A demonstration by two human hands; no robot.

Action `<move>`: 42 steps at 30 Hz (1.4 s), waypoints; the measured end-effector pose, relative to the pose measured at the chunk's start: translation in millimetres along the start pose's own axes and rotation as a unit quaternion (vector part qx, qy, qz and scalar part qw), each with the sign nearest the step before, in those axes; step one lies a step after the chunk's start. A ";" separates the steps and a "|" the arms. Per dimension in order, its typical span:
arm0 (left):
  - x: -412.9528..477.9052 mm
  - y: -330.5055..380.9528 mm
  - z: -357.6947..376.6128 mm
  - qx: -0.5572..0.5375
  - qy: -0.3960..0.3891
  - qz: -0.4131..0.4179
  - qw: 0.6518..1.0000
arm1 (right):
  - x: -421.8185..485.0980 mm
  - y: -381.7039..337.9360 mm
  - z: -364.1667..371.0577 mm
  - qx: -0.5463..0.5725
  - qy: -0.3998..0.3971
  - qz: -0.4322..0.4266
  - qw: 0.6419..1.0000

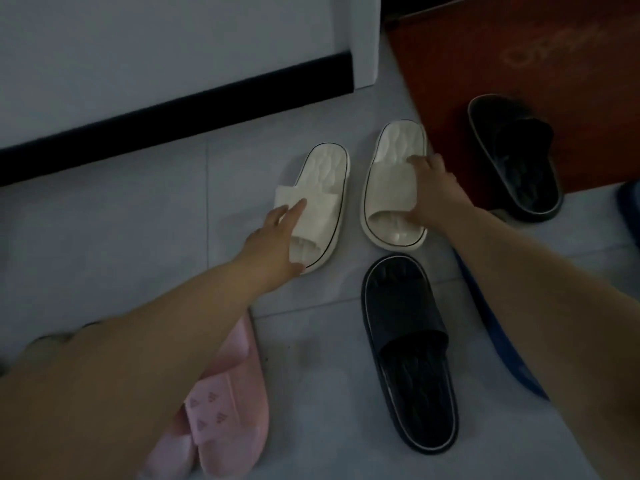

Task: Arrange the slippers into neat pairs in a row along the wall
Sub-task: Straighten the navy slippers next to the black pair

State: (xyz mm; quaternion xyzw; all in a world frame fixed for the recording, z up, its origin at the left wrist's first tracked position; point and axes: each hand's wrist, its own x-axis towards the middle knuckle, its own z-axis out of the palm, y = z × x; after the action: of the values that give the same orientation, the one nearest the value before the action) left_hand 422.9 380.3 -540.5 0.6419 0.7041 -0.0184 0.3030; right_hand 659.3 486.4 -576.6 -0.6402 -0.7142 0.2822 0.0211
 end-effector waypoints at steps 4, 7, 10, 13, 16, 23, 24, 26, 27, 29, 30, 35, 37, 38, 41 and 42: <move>7.4 -14.0 -5.4 -0.080 0.057 -0.041 0.994 | -20.2 -5.7 -6.0 0.155 0.102 0.003 0.983; 28.9 -23.0 -2.3 -0.098 0.059 -0.054 0.992 | -41.7 -13.3 -14.5 0.246 0.134 -0.038 0.959; 49.5 -20.5 -0.3 -0.087 0.036 -0.042 0.995 | -62.9 -14.3 -17.6 0.309 0.108 -0.046 0.944; 57.3 -15.6 1.8 -0.071 0.039 -0.016 0.997 | -84.4 -8.4 -10.3 0.354 0.064 -0.037 0.932; 43.5 -4.8 13.8 -0.073 0.014 0.011 0.997 | -110.6 -3.9 -8.9 0.395 0.051 -0.020 0.917; -14.1 44.9 81.7 -0.132 -0.016 0.045 0.990 | -140.1 13.6 -22.8 0.355 0.017 -0.038 0.934; -21.6 52.8 92.1 -0.158 -0.019 0.056 0.986 | -142.1 14.5 -22.7 0.354 0.012 -0.038 0.935; -34.7 65.4 109.6 -0.224 -0.053 0.077 0.970 | -145.6 12.2 -22.3 0.353 0.006 -0.038 0.935; -41.2 66.4 114.5 -0.267 -0.086 0.078 0.957 | -147.4 10.5 -20.7 0.352 0.002 -0.045 0.935; -54.5 60.9 110.0 -0.379 -0.140 0.068 0.912 | -152.0 2.3 -14.0 0.347 -0.014 -0.061 0.936; -57.5 48.6 102.7 -0.392 -0.143 0.062 0.907 | -154.7 -4.2 -8.6 0.343 -0.025 -0.064 0.937; -60.5 -55.4 30.4 -0.218 0.008 -0.027 0.976 | -163.5 -41.1 34.6 0.248 -0.064 -0.110 0.960; -66.4 -73.8 12.5 -0.225 0.097 -0.048 0.968 | -165.9 -52.0 53.6 0.160 -0.085 -0.134 0.974; -69.4 -70.8 7.8 -0.249 0.113 -0.038 0.961 | -166.2 -54.7 61.7 0.113 -0.094 -0.145 0.978; -74.0 -41.3 14.1 -0.278 0.067 0.044 0.957 | -160.1 -48.9 68.1 -0.041 -0.112 -0.173 0.978; -75.9 -30.6 20.5 -0.251 0.033 0.074 0.964 | -156.1 -43.6 61.3 -0.107 -0.107 -0.174 0.973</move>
State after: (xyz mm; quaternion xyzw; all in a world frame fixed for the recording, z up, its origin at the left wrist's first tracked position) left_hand 402.5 298.7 -534.1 0.5960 0.6460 0.2031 0.4315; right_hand 624.0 317.8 -557.6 -0.4711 -0.8386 0.2631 -0.0751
